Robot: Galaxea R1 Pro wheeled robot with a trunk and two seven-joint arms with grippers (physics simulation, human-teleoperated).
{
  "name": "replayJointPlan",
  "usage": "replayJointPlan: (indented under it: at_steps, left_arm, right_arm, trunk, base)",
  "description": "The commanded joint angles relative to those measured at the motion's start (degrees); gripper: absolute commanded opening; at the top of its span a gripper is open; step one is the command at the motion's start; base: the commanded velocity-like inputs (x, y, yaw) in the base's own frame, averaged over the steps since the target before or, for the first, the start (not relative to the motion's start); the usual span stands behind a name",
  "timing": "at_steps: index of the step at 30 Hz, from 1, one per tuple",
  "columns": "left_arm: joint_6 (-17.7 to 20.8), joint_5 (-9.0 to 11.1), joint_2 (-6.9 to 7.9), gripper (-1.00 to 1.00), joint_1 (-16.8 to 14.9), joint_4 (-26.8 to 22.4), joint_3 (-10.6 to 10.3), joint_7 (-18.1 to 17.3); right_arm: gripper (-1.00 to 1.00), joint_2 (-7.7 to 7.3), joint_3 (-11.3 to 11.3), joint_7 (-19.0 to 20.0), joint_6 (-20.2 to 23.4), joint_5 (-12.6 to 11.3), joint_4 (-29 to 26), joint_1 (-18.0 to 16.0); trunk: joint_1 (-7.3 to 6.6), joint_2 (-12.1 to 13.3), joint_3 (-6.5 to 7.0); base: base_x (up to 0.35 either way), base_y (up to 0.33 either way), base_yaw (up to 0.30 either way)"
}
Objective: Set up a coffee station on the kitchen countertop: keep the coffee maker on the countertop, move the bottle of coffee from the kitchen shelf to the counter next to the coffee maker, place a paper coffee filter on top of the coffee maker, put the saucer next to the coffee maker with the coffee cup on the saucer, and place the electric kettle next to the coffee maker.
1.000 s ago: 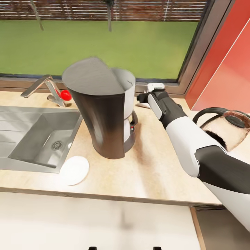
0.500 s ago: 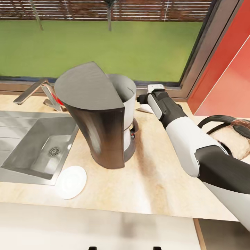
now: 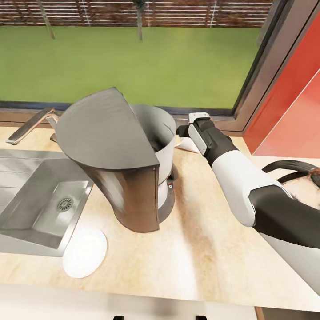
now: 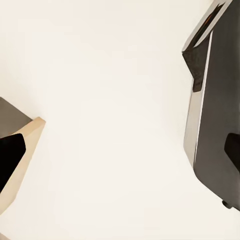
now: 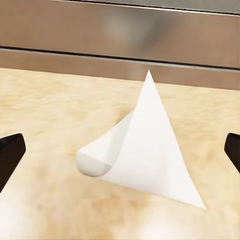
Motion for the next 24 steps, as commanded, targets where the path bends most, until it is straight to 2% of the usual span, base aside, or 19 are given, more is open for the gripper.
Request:
replayJointPlan:
  at_steps: [1, 12, 18, 24]
  left_arm:
    - [-0.1, -0.4, 0.01, 1.0, 0.0, -0.1, 0.5, 0.1]
    - [-0.1, -0.4, 0.07, 1.0, 0.0, 0.0, 0.5, 0.1]
    - [0.0, -0.4, 0.01, 1.0, 0.0, 0.0, 0.4, 0.1]
    - [-0.1, -0.4, 0.06, 1.0, 0.0, 0.0, 0.5, 0.1]
  right_arm:
    - [1.0, 0.0, 0.2, -0.5, 0.2, -0.6, 0.0, 0.0]
    - [1.0, 0.0, 0.2, -0.5, 0.0, -0.6, 2.0, 0.0]
    - [1.0, 0.0, 0.2, -0.5, 0.1, -0.6, 2.2, 0.0]
    - [1.0, 0.0, 0.2, -0.5, 0.1, -0.6, 2.2, 0.0]
  trunk:
    - [0.03, -0.1, -0.07]
    - [0.03, -0.1, -0.07]
    - [0.03, -0.1, -0.07]
    - [0.03, -0.1, -0.07]
  base:
    - [0.015, 0.0, 0.0]
    - [0.007, 0.0, 0.0]
    - [0.172, 0.0, 0.0]
    - [0.031, 0.0, 0.0]
